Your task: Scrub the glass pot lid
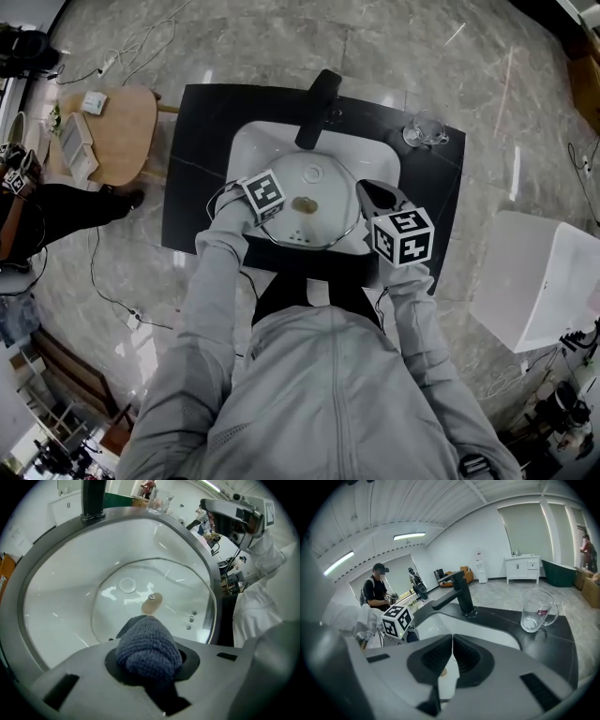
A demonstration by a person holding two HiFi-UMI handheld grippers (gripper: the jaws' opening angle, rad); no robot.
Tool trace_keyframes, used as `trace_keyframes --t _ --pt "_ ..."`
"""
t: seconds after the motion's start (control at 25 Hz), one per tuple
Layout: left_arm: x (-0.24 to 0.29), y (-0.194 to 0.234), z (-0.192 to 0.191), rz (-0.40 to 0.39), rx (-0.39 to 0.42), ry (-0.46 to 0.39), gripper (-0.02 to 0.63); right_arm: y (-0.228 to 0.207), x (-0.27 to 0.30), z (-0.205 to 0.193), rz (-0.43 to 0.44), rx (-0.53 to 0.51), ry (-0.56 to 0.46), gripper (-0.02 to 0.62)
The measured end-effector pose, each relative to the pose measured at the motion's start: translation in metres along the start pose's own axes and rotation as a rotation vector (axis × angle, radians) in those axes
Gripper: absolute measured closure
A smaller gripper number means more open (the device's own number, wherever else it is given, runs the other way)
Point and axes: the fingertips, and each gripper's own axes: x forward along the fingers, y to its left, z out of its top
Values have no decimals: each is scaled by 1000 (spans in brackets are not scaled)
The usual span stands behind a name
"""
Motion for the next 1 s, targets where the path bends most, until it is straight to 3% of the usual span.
trace_keyframes --t 0.56,1.0 --pt "18 -67 46 -231 16 -76 522 -10 -12 -4 -13 9 -6 565" --pt "26 -120 109 -367 34 -252 522 -16 -24 -13 -25 24 -8 565"
